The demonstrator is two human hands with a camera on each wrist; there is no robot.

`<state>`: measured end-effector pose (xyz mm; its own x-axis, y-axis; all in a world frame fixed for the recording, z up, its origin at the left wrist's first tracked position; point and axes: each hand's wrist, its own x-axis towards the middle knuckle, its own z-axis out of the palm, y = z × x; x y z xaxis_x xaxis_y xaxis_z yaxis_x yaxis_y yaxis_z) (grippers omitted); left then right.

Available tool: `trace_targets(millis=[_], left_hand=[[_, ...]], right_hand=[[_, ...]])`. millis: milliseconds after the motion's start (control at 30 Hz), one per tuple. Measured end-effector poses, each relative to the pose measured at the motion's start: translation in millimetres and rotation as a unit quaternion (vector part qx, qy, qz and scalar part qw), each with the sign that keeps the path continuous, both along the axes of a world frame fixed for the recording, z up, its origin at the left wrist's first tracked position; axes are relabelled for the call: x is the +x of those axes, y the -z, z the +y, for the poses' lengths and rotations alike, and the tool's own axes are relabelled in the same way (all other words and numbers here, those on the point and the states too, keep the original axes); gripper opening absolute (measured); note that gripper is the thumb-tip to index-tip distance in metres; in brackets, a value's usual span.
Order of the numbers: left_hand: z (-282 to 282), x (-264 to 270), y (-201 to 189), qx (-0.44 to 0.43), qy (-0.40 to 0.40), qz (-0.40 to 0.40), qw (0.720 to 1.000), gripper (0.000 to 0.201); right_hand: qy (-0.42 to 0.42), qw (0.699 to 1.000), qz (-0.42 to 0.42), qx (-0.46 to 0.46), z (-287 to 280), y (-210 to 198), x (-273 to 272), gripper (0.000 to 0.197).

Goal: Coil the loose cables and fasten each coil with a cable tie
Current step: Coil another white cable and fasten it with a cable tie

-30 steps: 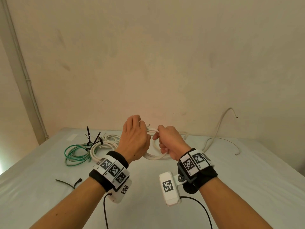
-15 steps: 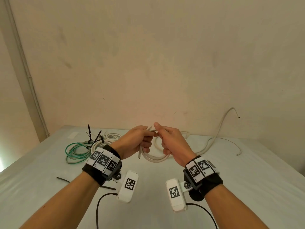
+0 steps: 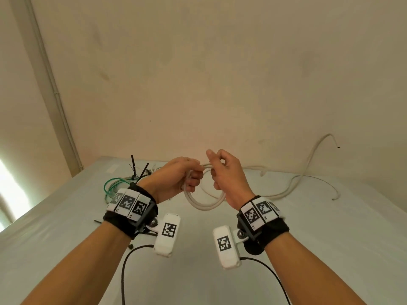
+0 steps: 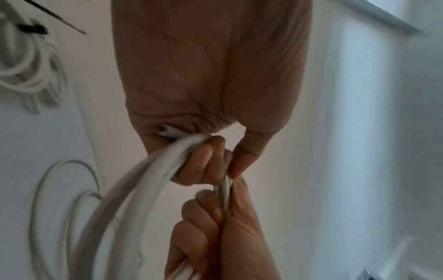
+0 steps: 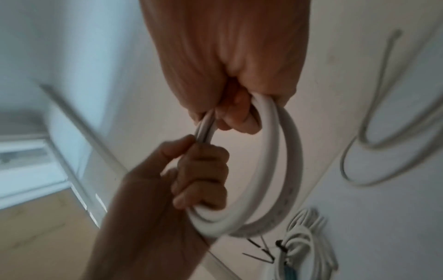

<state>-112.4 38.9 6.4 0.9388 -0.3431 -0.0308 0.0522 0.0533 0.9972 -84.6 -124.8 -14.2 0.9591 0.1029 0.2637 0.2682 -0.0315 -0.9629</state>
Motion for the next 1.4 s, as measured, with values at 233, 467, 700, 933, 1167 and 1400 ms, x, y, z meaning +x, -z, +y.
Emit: trace_targets(millis=[233, 467, 700, 933, 1167, 1400], left_hand=[[38, -16, 8, 0.104, -0.04, 0.039, 0.993, 0.04], [98, -22, 5, 0.052, -0.137, 0.116, 0.982, 0.04], [142, -27, 4, 0.092, -0.242, 0.126, 0.958, 0.039], [158, -38, 12, 0.095, -0.277, 0.154, 0.944, 0.039], [154, -38, 15, 0.062, -0.293, 0.126, 0.946, 0.039], [105, -15, 23, 0.063, -0.286, 0.096, 0.951, 0.035]], right_hand=[[-0.023, 0.994, 0.081, 0.07, 46, 21, -7, 0.037], [-0.121, 0.952, 0.249, 0.129, 92, 19, -15, 0.04], [-0.241, 0.86, 0.118, -0.435, 106, 52, -15, 0.021], [-0.258, 0.805, -0.094, -0.526, 132, 85, -11, 0.018], [-0.195, 0.88, -0.051, -0.43, 106, 85, 9, 0.007], [-0.079, 0.992, 0.014, -0.098, 56, 57, 18, 0.007]])
